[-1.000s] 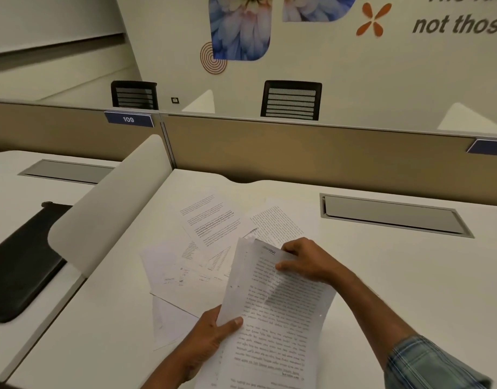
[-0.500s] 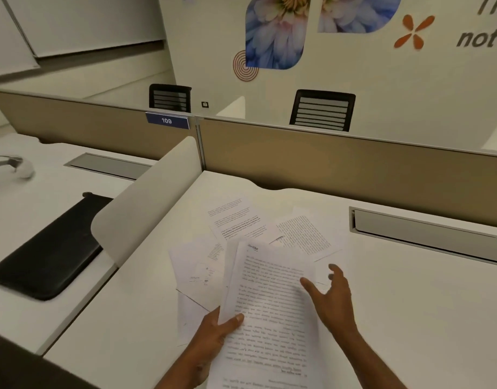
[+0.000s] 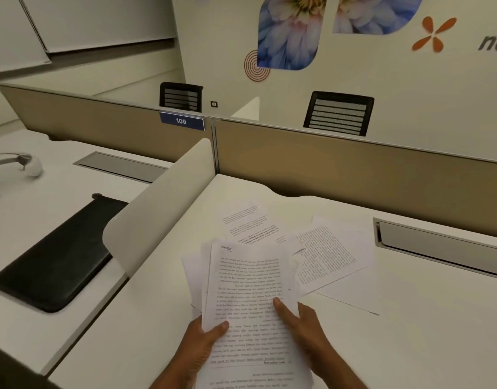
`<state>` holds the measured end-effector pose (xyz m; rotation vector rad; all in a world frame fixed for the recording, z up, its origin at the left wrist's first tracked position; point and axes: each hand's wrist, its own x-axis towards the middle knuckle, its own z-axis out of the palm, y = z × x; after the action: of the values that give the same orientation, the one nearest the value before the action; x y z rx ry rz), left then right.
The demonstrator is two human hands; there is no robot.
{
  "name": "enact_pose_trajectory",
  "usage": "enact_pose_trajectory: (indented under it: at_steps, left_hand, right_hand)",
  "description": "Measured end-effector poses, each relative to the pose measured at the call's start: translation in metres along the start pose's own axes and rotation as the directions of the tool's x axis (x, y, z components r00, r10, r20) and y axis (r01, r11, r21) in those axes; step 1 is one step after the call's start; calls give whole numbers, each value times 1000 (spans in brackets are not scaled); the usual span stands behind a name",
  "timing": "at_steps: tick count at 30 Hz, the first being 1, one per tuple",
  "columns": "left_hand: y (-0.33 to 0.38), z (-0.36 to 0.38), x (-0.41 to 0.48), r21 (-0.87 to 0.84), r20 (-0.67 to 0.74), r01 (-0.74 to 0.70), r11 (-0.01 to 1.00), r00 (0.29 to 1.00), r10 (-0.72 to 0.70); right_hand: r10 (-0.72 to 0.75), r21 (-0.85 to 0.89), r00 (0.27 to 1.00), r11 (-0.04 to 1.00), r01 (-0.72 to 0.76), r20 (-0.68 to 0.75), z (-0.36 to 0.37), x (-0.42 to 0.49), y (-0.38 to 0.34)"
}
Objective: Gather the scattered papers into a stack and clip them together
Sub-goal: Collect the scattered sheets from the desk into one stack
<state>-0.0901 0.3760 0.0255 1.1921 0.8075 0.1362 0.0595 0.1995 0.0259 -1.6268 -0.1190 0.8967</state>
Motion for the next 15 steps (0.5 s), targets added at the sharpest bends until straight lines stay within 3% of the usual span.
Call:
enact_pose_trajectory:
  at_steps: [3,6,11,15]
  left_hand:
    - [7,-17,21,-24,-101,-31,999,995,28]
    - [13,-39,41,-34,-177,-54,998,983,47]
    - [11,-68,81,-88,-271,-1,996,962,-23]
    - [14,-71,106,-126,-275,10,992,960,-45]
  right_hand:
    - [-78,-199,980,979,41,-181,6,31,-9]
    - [-178,-325,905,944,47,-386,-3,72,-18]
    - [-314,-519,816,854,20,-485,-23,139,-35]
    - [-287,-601,811,793,-97,-509,-30,183,-48]
